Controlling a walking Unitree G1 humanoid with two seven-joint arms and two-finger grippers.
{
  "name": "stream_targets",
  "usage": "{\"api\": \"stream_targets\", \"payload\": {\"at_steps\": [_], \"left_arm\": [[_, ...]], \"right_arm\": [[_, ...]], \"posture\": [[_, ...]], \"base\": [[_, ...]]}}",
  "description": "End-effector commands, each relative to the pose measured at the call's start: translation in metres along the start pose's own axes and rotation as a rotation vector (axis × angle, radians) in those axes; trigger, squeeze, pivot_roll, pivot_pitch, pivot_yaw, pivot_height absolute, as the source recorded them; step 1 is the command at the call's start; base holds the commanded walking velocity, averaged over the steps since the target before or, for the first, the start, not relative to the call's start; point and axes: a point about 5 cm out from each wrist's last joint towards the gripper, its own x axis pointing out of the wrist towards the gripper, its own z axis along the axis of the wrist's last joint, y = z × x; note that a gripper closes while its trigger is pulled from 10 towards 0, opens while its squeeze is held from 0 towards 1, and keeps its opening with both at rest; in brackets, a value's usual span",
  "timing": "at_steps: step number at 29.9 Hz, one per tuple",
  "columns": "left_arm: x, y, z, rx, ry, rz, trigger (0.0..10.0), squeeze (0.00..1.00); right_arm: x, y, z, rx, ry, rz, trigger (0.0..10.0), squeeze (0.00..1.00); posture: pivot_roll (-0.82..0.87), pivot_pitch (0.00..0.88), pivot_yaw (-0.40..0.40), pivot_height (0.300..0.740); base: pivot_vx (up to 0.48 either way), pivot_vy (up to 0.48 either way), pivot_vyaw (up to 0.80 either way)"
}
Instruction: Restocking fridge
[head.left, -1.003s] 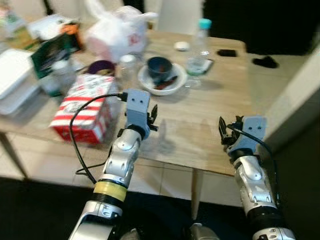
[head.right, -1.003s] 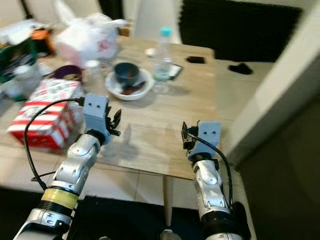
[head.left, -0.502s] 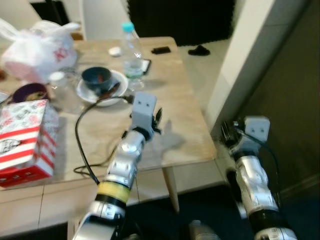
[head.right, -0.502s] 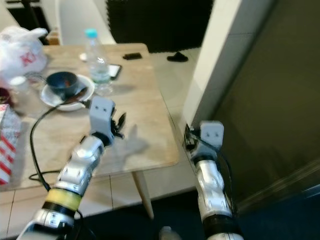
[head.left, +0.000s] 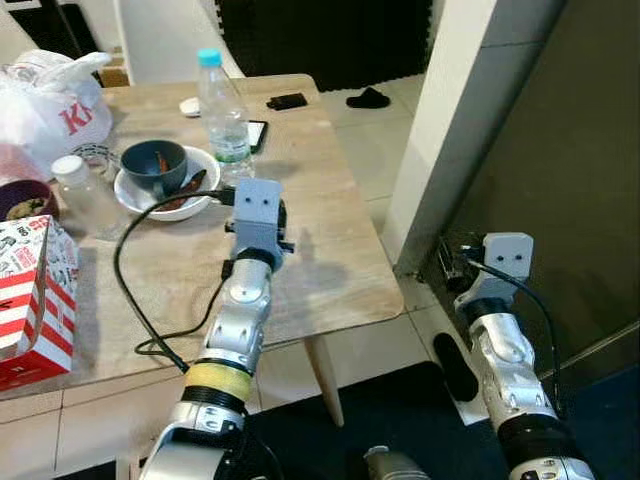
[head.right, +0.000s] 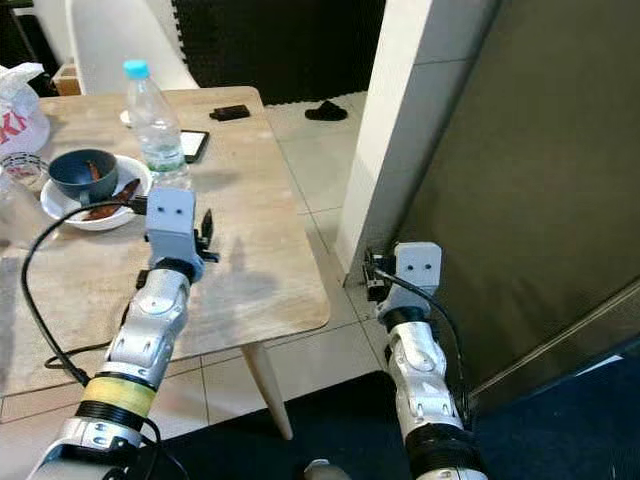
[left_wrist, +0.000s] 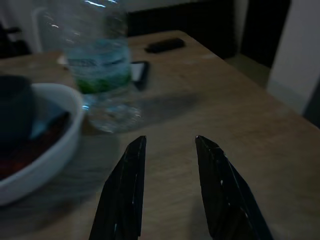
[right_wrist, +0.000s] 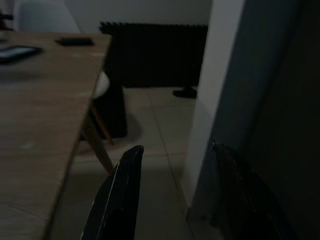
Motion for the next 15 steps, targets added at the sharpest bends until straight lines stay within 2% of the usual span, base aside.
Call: {"api": "stream_targets", "payload": {"at_steps": [1, 6, 10, 11, 13, 15], "left_arm": [[-0.001, 0.008, 0.002, 0.026, -0.02, 0.033, 10.0, 0.0], [-0.002, 0.016, -0.001, 0.043, 0.0, 0.085, 10.0, 0.0], [0.0, 0.04, 0.001, 0.073, -0.003, 0.198, 10.0, 0.0], [0.0, 0.04, 0.001, 0.073, -0.003, 0.198, 10.0, 0.0], [0.009, 0.051, 0.011, 0.061, -0.025, 0.21, 10.0, 0.0], [0.013, 0.054, 0.015, 0.04, -0.033, 0.209, 10.0, 0.0]], "right_arm": [[0.001, 0.005, 0.005, 0.003, -0.011, 0.035, 10.0, 0.0], [0.004, 0.009, 0.014, 0.006, -0.038, 0.063, 10.0, 0.0], [0.006, 0.02, 0.035, -0.013, -0.105, 0.147, 10.0, 0.0], [0.006, 0.02, 0.035, -0.013, -0.105, 0.147, 10.0, 0.0], [0.007, 0.02, 0.044, -0.017, -0.137, 0.142, 10.0, 0.0], [0.008, 0.02, 0.048, -0.019, -0.148, 0.138, 10.0, 0.0]], "posture": [[-0.03, 0.108, -0.044, 0.74], [-0.03, 0.109, -0.047, 0.74], [-0.02, 0.122, -0.055, 0.74], [-0.02, 0.122, -0.055, 0.74], [-0.01, 0.128, -0.055, 0.74], [-0.01, 0.129, -0.055, 0.74]], "base": [[0.0, 0.0, 0.0], [0.0, 0.0, 0.0], [0.0, 0.0, 0.0], [0.0, 0.0, 0.0], [0.0, 0.0, 0.0], [0.0, 0.0, 0.0]]}}
